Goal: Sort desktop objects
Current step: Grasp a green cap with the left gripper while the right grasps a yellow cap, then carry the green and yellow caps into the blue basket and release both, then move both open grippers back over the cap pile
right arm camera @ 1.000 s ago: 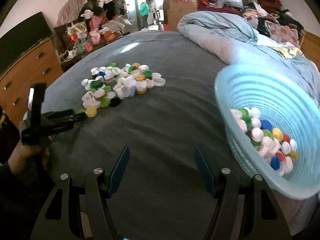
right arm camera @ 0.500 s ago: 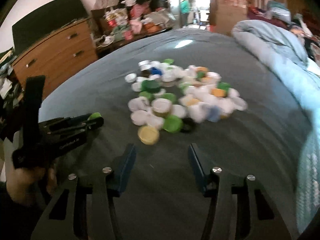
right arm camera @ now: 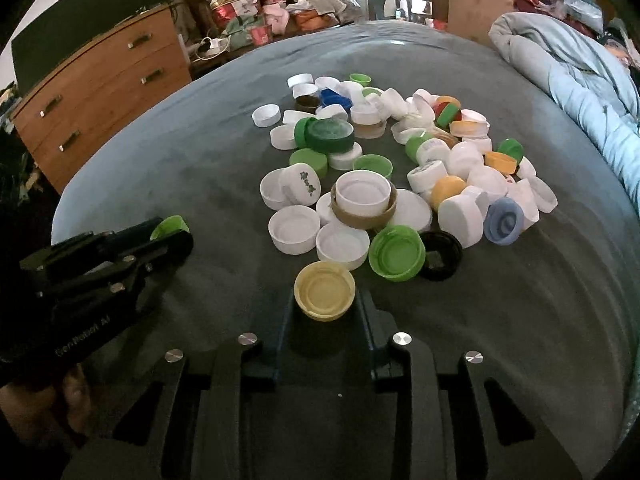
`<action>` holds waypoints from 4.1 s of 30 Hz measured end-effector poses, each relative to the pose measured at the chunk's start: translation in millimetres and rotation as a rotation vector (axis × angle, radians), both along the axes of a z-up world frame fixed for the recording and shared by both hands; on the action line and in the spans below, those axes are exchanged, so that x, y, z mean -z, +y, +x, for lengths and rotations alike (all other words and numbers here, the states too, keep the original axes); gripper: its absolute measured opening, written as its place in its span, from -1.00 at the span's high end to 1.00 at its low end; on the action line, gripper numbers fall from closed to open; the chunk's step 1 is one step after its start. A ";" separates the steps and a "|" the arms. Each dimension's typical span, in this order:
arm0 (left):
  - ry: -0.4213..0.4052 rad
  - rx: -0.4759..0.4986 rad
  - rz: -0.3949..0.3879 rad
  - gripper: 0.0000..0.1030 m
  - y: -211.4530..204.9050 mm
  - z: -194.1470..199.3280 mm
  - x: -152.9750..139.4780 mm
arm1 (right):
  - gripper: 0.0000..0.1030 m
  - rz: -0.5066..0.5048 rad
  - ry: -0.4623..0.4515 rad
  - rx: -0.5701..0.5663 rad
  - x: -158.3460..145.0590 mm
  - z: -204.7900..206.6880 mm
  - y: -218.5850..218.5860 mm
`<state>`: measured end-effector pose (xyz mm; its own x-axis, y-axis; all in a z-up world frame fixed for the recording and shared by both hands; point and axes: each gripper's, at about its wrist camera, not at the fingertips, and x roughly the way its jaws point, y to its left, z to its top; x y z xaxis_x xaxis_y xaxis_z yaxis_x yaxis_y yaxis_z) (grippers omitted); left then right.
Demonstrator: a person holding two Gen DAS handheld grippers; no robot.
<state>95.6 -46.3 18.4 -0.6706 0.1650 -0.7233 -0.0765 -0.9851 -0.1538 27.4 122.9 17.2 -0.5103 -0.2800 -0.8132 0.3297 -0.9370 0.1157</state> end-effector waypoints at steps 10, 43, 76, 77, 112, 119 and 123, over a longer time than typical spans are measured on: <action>-0.002 -0.007 -0.030 0.39 7.8 4.6 -9.1 | 0.51 0.002 0.047 0.045 -39.0 28.4 17.3; 0.067 0.331 -0.151 0.39 225.3 16.4 -119.4 | 0.51 0.067 0.163 0.380 -127.3 86.1 202.8; -0.118 0.792 -0.266 0.39 521.4 -16.1 -136.0 | 0.51 0.035 0.001 0.656 -134.4 106.5 424.1; -0.120 0.794 -0.270 0.39 526.2 -18.2 -135.9 | 0.51 0.028 -0.003 0.656 -133.4 105.2 428.8; 0.097 0.280 -0.081 -0.76 139.9 -7.9 -124.0 | -0.03 -0.077 0.241 0.353 -135.0 143.2 246.8; -0.033 0.120 -0.060 -0.56 38.7 -0.1 -45.9 | -0.03 -0.069 0.098 0.213 -81.2 123.9 185.5; -0.081 0.181 -0.059 -0.22 54.0 -7.5 -21.6 | -0.03 -0.046 0.077 0.194 -73.1 120.3 169.6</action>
<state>88.1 7.8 40.1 -0.5730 0.2332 -0.7857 -0.2429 -0.9639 -0.1090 147.8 292.5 90.3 -0.6183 -0.2063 -0.7584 0.1531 -0.9781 0.1412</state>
